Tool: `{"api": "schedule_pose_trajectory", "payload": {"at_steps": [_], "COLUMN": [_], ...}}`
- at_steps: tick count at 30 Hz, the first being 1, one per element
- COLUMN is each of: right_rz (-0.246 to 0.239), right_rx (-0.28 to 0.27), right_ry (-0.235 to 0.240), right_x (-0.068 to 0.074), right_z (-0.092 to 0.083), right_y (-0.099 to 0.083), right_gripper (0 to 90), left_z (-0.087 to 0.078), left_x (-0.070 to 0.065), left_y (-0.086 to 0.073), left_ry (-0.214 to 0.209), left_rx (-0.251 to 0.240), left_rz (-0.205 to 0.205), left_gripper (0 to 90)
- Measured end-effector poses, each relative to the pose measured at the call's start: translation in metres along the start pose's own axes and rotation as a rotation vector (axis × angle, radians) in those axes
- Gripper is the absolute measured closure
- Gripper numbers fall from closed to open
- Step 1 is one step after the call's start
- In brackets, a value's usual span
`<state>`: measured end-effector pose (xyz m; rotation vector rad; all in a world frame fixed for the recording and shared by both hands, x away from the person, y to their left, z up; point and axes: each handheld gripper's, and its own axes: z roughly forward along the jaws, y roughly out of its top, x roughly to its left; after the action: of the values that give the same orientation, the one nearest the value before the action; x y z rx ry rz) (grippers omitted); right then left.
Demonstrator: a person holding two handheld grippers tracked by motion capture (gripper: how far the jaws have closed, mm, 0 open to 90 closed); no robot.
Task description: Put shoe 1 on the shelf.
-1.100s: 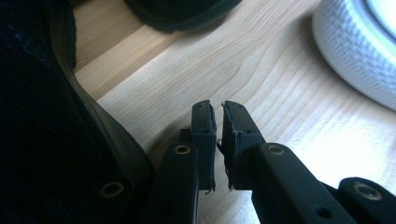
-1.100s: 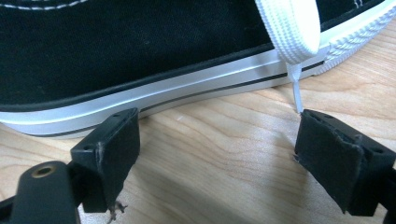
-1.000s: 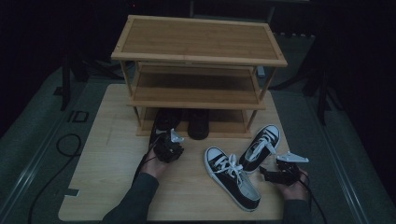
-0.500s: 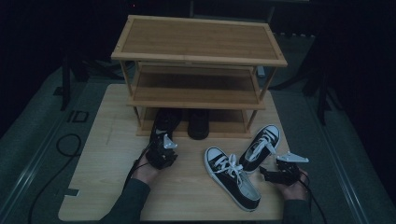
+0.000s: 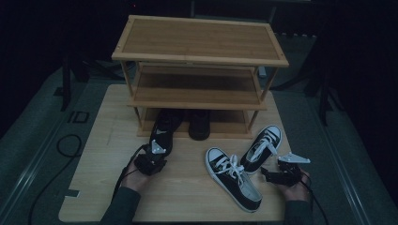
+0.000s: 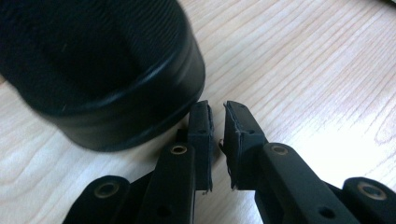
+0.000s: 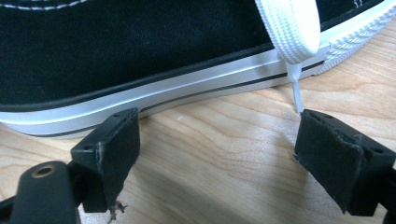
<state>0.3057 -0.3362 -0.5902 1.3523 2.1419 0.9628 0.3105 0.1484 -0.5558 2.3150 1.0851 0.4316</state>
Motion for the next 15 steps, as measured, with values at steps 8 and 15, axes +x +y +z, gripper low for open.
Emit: {"api": "schedule_pose_trajectory", "payload": {"at_steps": [8, 15], "right_rz": [0.0, 0.0], "right_rx": [0.0, 0.0], "right_ry": [0.0, 0.0], "right_x": [0.0, 0.0], "right_z": [0.0, 0.0], "right_y": [0.0, 0.0], "right_gripper": [13.9, 13.9], "left_z": [-0.005, -0.005], "left_x": [0.009, 0.017], "left_y": [-0.009, -0.013], "left_ry": [0.029, 0.06], "left_rx": [0.015, 0.031], "left_rz": [-0.027, -0.054], "left_gripper": [81.4, 81.8]}}
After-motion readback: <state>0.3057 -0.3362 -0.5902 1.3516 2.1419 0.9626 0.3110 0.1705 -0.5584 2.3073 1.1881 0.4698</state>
